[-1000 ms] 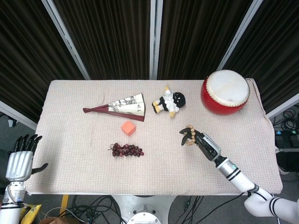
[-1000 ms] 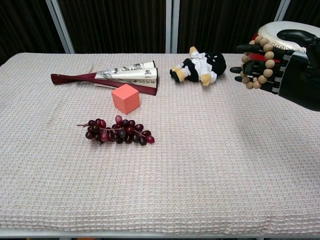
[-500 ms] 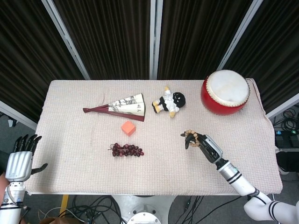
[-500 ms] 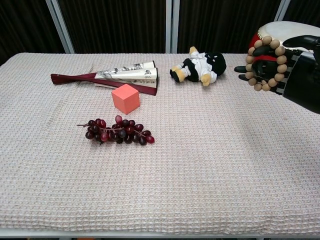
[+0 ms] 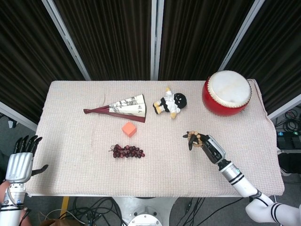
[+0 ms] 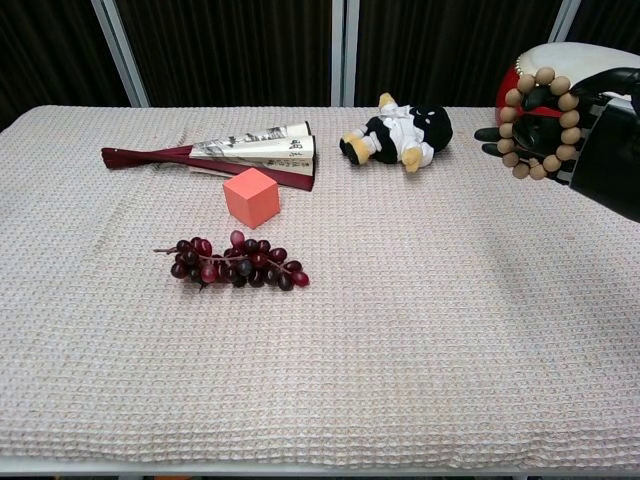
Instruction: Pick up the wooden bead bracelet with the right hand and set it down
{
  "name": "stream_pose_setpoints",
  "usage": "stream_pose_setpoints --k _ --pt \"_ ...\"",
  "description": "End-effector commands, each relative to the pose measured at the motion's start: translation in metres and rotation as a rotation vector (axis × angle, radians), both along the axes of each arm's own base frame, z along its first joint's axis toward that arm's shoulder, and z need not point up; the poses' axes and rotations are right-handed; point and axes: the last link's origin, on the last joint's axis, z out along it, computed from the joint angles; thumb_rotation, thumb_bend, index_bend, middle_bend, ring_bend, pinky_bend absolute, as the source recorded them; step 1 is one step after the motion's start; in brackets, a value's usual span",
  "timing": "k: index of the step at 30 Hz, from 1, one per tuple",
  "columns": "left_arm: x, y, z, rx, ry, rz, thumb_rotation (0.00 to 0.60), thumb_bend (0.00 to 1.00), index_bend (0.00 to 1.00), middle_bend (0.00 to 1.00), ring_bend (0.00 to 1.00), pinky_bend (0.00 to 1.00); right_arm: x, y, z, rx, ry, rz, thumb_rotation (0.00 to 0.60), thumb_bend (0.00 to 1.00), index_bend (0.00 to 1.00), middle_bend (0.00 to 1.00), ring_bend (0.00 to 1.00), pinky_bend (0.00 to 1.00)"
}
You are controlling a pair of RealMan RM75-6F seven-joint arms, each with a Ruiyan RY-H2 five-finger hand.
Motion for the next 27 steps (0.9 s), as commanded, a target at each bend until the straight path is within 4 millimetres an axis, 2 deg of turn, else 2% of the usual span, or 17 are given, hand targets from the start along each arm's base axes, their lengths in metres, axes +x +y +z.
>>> stream_pose_setpoints --k 1,5,9,11,15,19,21,24,26,27 --pt "0.0 0.0 0.0 0.001 -0.001 0.0 0.6 0.0 0.14 0.1 0.0 0.0 0.0 0.0 0.001 -0.002 0.003 0.002 0.166 0.75 0.51 0.6 0.22 0.0" --pt "0.0 0.0 0.0 0.001 -0.002 -0.001 0.6 0.0 0.14 0.1 0.0 0.0 0.0 0.0 0.002 -0.004 0.006 0.004 0.17 0.79 0.52 0.6 0.22 0.0" --pt "0.0 0.0 0.0 0.001 -0.003 -0.004 0.6 0.0 0.14 0.1 0.0 0.0 -0.001 0.0 0.004 -0.005 0.012 0.008 0.179 0.95 0.52 0.6 0.22 0.0" --pt "0.0 0.0 0.0 0.0 -0.001 -0.004 0.6 0.0 0.14 0.1 0.0 0.0 -0.001 0.001 0.004 -0.005 0.021 0.013 0.199 1.0 0.52 0.6 0.22 0.0" --pt "0.0 0.0 -0.001 -0.001 -0.004 -0.005 0.6 0.0 0.14 0.1 0.0 0.0 -0.002 0.002 0.006 -0.012 0.034 0.019 0.223 1.0 0.51 0.59 0.22 0.0" --pt "0.001 0.0 -0.001 -0.002 -0.004 -0.005 0.6 0.0 0.14 0.1 0.0 0.0 -0.003 0.001 0.007 -0.025 0.048 0.026 0.231 1.0 0.43 0.56 0.2 0.0" --pt "0.001 0.001 -0.001 0.0 -0.004 -0.007 0.6 0.0 0.14 0.1 0.0 0.0 -0.003 0.0 0.008 -0.032 0.058 0.028 0.231 0.91 0.4 0.55 0.19 0.0" --pt "0.001 0.001 -0.001 -0.001 -0.004 -0.007 0.6 0.0 0.15 0.1 0.0 0.0 -0.002 -0.002 0.01 -0.044 0.075 0.032 0.23 0.6 0.36 0.55 0.18 0.0" --pt "0.001 0.001 -0.001 -0.004 -0.003 -0.006 0.6 0.0 0.14 0.1 0.0 0.0 -0.003 -0.002 0.011 -0.052 0.09 0.031 0.226 0.48 0.34 0.55 0.18 0.0" --pt "0.001 0.001 -0.001 -0.004 -0.003 -0.006 0.6 0.0 0.14 0.1 0.0 0.0 -0.004 -0.002 0.011 -0.057 0.098 0.028 0.224 0.45 0.34 0.55 0.18 0.0"
